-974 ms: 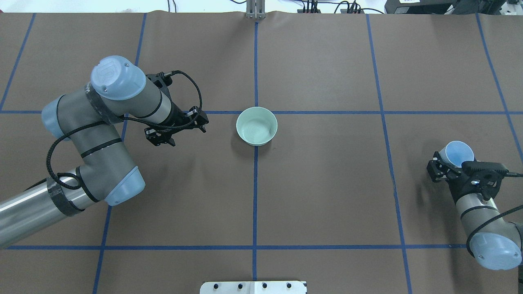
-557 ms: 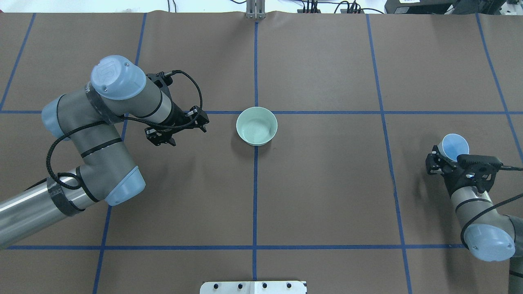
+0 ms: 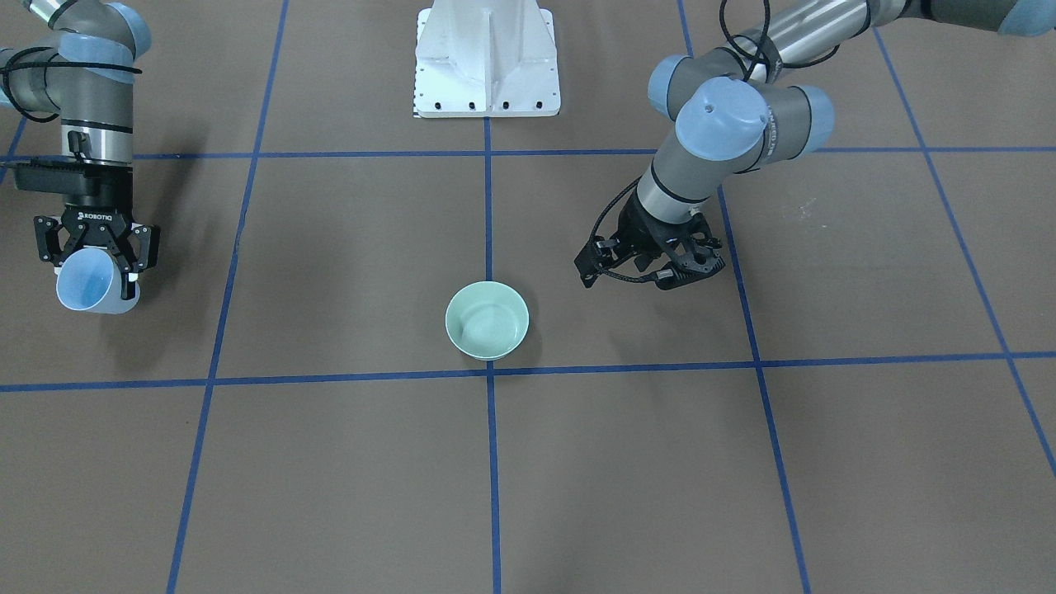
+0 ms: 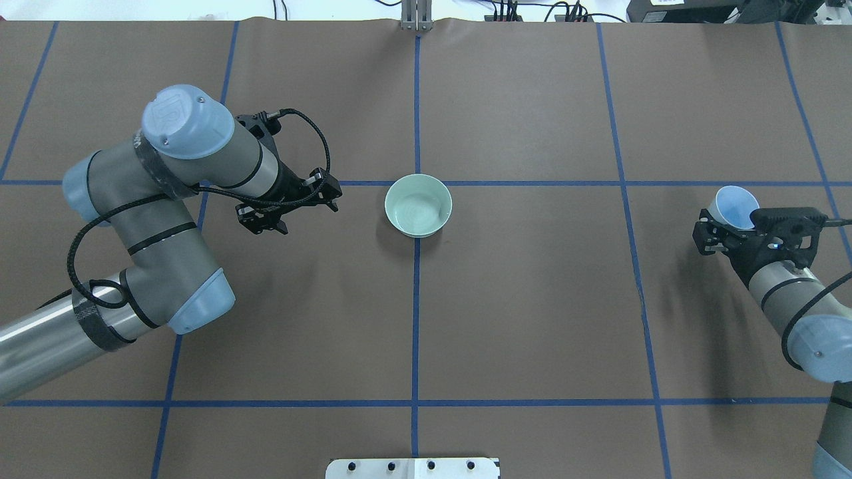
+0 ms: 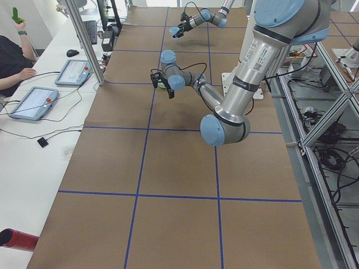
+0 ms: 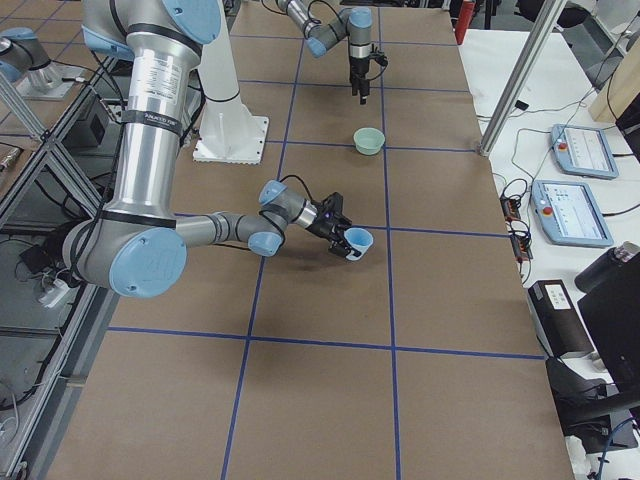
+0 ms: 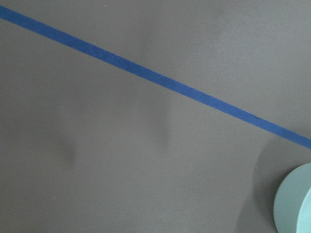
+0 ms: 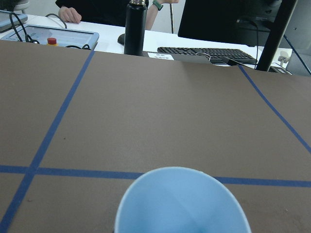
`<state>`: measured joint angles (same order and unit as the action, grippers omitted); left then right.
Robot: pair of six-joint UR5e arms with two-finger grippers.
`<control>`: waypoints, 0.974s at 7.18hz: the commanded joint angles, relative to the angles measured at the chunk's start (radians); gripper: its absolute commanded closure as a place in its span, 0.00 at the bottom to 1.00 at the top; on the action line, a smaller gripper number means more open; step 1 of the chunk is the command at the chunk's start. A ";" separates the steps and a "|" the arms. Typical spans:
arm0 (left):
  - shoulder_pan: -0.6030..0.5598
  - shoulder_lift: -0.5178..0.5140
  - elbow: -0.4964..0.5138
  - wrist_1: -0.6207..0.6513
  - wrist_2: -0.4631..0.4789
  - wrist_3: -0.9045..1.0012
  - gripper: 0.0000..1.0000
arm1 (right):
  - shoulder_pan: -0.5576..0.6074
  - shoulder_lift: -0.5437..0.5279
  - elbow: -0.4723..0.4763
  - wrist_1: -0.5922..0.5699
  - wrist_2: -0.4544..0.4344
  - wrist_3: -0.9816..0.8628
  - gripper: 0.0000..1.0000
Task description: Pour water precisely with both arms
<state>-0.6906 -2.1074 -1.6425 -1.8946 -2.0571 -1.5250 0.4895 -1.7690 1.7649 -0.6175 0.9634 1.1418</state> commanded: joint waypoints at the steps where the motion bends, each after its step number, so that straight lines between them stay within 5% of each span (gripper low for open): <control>1: -0.041 0.010 -0.028 0.005 -0.006 0.096 0.00 | 0.072 0.113 0.042 0.015 0.134 -0.100 1.00; 4: -0.137 0.150 -0.078 0.002 -0.009 0.352 0.00 | 0.080 0.366 0.054 -0.042 0.203 -0.345 1.00; 7: -0.259 0.260 -0.083 -0.006 -0.034 0.582 0.00 | 0.067 0.635 0.051 -0.380 0.343 -0.467 1.00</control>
<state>-0.9013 -1.8835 -1.7229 -1.8986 -2.0750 -1.0287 0.5612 -1.2385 1.8169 -0.8546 1.2666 0.7049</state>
